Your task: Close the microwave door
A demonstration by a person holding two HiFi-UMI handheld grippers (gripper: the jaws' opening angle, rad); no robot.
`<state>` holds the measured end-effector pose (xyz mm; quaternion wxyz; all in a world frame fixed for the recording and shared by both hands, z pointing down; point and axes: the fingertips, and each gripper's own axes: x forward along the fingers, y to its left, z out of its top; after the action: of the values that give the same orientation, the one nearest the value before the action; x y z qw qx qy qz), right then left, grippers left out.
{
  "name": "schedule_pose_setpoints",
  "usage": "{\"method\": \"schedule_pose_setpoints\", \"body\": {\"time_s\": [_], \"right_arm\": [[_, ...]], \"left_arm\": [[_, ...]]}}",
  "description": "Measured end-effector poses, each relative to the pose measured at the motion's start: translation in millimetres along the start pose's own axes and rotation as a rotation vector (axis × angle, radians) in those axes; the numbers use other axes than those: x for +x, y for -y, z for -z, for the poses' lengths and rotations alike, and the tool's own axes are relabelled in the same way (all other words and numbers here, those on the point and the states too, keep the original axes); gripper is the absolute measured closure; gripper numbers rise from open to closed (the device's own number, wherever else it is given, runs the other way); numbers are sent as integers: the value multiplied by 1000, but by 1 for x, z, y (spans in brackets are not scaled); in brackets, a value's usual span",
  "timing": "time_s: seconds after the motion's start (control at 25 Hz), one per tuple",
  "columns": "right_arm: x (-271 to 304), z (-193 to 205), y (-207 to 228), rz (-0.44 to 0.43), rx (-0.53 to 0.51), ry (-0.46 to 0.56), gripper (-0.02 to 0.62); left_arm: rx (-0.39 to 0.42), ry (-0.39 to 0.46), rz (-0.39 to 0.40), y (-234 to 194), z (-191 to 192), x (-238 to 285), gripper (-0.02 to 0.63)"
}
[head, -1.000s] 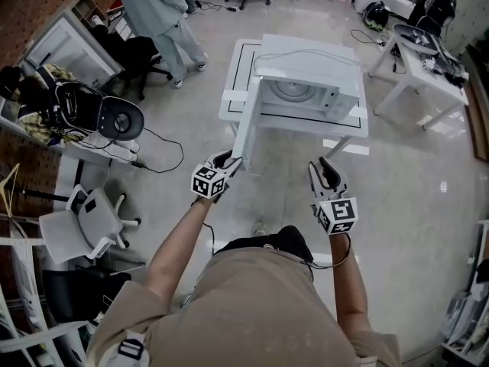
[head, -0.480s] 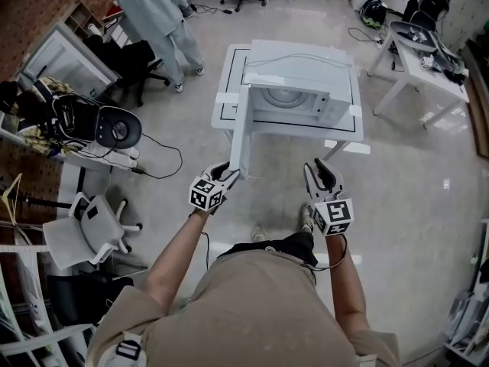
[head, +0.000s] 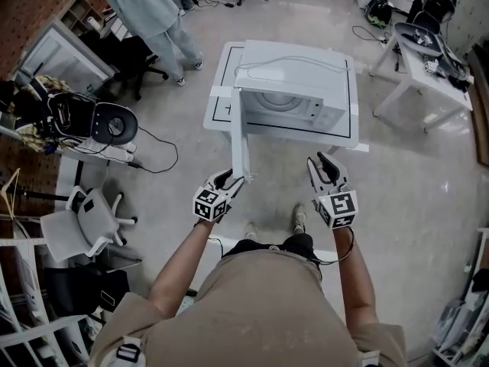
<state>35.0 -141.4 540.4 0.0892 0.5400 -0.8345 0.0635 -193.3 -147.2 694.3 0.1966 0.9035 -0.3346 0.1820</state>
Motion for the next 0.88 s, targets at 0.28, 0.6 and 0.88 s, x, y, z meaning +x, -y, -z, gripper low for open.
{"method": "schedule_pose_setpoints", "body": {"time_s": [0.28, 0.6, 0.88], "right_arm": [[0, 10, 35, 32, 16, -25, 486], [8, 3, 61, 22, 9, -15, 486], [5, -8, 95, 9, 0, 17, 486]], "left_arm": [[103, -45, 41, 33, -9, 33, 432], [148, -81, 103, 66, -27, 86, 448], [148, -100, 80, 86, -45, 135, 453]]}}
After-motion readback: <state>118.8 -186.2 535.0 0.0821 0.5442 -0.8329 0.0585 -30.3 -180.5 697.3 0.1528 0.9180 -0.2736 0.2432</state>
